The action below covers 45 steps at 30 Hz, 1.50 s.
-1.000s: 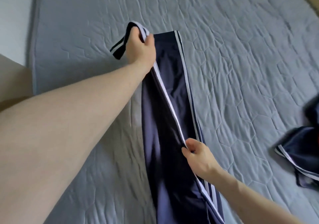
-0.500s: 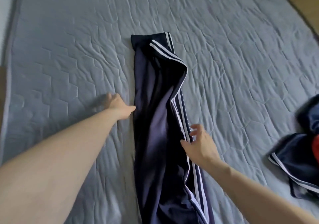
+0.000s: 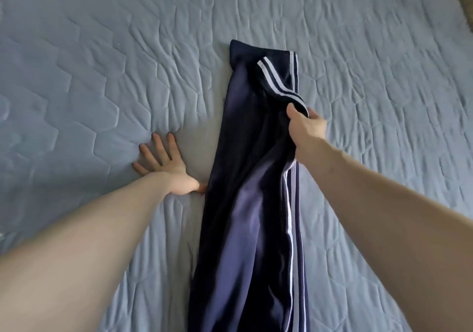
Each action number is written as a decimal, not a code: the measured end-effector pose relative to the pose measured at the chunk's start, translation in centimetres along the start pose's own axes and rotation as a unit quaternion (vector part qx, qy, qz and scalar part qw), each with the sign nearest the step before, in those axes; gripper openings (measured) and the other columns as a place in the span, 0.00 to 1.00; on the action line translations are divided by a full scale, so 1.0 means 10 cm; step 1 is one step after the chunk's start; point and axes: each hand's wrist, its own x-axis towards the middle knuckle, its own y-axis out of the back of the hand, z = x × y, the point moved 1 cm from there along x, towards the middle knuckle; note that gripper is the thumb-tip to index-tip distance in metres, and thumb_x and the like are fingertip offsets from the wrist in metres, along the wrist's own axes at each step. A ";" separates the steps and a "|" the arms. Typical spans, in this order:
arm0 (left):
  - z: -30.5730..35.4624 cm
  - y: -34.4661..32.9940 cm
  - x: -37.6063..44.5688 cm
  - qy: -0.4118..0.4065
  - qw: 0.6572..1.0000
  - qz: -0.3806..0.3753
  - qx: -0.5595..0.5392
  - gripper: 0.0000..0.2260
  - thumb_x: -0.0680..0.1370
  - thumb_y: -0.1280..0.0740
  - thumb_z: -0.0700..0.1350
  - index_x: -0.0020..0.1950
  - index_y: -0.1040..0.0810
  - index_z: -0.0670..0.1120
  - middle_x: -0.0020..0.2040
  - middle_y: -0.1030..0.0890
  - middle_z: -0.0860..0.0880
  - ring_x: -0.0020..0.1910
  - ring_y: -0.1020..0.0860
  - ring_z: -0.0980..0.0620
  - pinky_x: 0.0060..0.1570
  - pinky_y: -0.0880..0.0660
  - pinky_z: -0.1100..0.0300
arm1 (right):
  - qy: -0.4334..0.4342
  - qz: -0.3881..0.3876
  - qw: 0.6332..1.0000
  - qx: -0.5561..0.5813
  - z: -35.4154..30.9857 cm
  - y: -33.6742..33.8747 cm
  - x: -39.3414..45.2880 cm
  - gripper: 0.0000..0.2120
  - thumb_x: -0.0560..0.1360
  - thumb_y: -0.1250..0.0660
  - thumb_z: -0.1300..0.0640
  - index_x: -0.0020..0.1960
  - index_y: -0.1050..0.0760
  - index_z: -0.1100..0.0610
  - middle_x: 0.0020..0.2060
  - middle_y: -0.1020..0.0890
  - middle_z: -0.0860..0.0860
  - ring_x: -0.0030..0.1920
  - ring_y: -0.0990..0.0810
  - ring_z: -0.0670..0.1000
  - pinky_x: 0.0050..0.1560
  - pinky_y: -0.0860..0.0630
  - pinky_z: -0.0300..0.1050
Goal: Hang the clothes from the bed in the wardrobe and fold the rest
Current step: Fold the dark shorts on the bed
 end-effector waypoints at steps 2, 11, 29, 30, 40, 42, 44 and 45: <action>0.00 -0.03 0.00 -0.010 1.000 0.018 -0.022 0.79 0.51 0.22 0.74 0.66 0.89 0.55 0.63 0.91 0.49 0.78 0.73 0.35 0.69 0.69 0.28 | -0.057 -0.127 0.985 0.102 -0.17 -0.11 0.01 0.11 0.78 0.28 0.47 0.56 0.15 0.53 0.53 0.12 0.55 0.54 0.13 0.57 0.54 0.15 0.55; -0.01 -0.01 0.02 -0.009 0.997 -0.032 -0.065 0.69 0.66 0.23 0.57 0.65 0.89 0.57 0.71 0.86 0.49 0.73 0.80 0.36 0.69 0.71 0.26 | -0.098 -0.225 0.954 0.173 -0.71 -0.32 0.35 0.13 0.76 0.38 0.56 0.52 0.17 0.60 0.51 0.18 0.58 0.51 0.18 0.58 0.61 0.22 0.51; 0.01 0.17 -0.02 -0.022 0.997 -0.070 -0.014 0.69 0.50 0.33 0.57 0.69 0.88 0.53 0.66 0.90 0.46 0.61 0.88 0.35 0.66 0.72 0.27 | 0.026 0.118 0.979 -0.162 -0.10 -0.03 0.79 0.16 0.79 0.33 0.45 0.64 0.21 0.51 0.51 0.19 0.49 0.52 0.19 0.53 0.54 0.24 0.43; 0.02 0.16 -0.02 -0.016 0.998 -0.064 -0.012 0.71 0.51 0.30 0.59 0.67 0.89 0.54 0.66 0.90 0.46 0.60 0.88 0.35 0.66 0.73 0.27 | 0.020 0.090 0.979 -0.184 -0.07 -0.01 0.76 0.20 0.78 0.32 0.43 0.66 0.22 0.51 0.53 0.19 0.49 0.55 0.19 0.54 0.58 0.23 0.45; -0.04 0.13 -0.18 -0.041 0.999 0.006 -0.022 0.73 0.57 0.24 0.70 0.75 0.80 0.55 0.72 0.85 0.49 0.76 0.77 0.36 0.71 0.69 0.28 | 0.041 0.029 0.971 -0.235 1.05 0.33 -0.90 0.42 0.71 0.25 0.36 0.76 0.35 0.55 0.69 0.28 0.54 0.73 0.31 0.57 0.75 0.35 0.52; -0.14 0.06 -0.26 -0.059 0.997 0.037 -0.025 0.68 0.60 0.27 0.74 0.79 0.75 0.56 0.78 0.78 0.50 0.79 0.73 0.39 0.75 0.69 0.33 | 0.072 0.052 0.958 -0.274 1.27 0.40 -1.24 0.36 0.71 0.25 0.37 0.72 0.31 0.52 0.66 0.30 0.53 0.69 0.32 0.56 0.73 0.34 0.55; -0.25 -0.01 -0.41 -0.086 0.994 0.055 -0.045 0.63 0.64 0.31 0.77 0.82 0.69 0.56 0.81 0.72 0.50 0.81 0.69 0.42 0.77 0.66 0.39 | 0.127 0.092 0.947 -0.281 1.41 0.47 -1.45 0.23 0.76 0.29 0.41 0.67 0.26 0.49 0.63 0.30 0.50 0.65 0.31 0.54 0.69 0.33 0.53; -0.32 -0.06 -0.51 -0.103 0.991 0.063 -0.059 0.60 0.66 0.31 0.76 0.83 0.65 0.55 0.83 0.68 0.49 0.82 0.66 0.42 0.79 0.64 0.41 | 0.132 0.093 0.948 -0.275 1.46 0.49 -1.52 0.16 0.79 0.32 0.45 0.65 0.23 0.48 0.62 0.28 0.49 0.64 0.29 0.54 0.68 0.33 0.52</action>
